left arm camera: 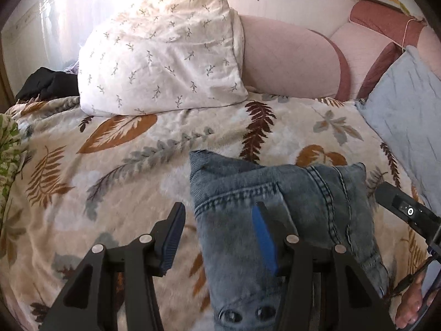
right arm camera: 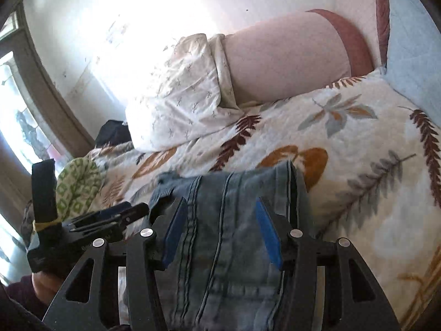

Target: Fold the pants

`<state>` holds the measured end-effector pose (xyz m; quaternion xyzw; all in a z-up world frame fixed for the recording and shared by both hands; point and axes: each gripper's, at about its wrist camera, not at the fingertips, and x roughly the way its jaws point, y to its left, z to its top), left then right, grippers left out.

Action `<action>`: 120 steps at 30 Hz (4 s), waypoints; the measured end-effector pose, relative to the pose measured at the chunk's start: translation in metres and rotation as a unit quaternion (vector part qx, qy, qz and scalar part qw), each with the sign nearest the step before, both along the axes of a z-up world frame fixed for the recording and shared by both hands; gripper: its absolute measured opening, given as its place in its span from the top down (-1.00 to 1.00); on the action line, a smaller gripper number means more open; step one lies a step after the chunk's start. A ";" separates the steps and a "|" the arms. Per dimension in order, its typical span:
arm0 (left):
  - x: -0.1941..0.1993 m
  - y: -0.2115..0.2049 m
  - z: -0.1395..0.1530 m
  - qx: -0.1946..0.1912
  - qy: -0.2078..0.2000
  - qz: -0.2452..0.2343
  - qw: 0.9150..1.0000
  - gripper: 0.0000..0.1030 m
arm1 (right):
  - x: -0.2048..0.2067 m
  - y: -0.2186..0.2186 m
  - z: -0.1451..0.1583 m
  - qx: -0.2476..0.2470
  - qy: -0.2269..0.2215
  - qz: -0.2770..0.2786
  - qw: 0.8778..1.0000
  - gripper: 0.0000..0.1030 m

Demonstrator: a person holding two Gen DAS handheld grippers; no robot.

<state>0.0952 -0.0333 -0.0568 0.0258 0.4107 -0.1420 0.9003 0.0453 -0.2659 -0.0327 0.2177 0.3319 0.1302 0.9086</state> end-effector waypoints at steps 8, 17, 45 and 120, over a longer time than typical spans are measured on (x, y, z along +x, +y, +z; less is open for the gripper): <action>0.016 -0.022 -0.016 0.054 -0.017 -0.004 0.998 -0.04 | 0.032 0.005 -0.022 0.006 0.041 0.005 0.999 0.01; 0.025 -0.032 -0.039 0.105 -0.021 0.005 0.994 -0.30 | 0.052 -0.003 -0.063 0.048 0.116 0.000 0.992 -0.13; 0.029 -0.016 -0.049 0.090 -0.052 0.062 0.993 -1.00 | 0.049 0.006 -0.064 0.026 0.099 -0.008 0.995 -0.30; -0.025 0.064 -0.040 -0.113 0.105 0.013 0.988 -0.99 | -0.016 -0.066 -0.068 0.133 0.208 -0.059 0.967 -0.62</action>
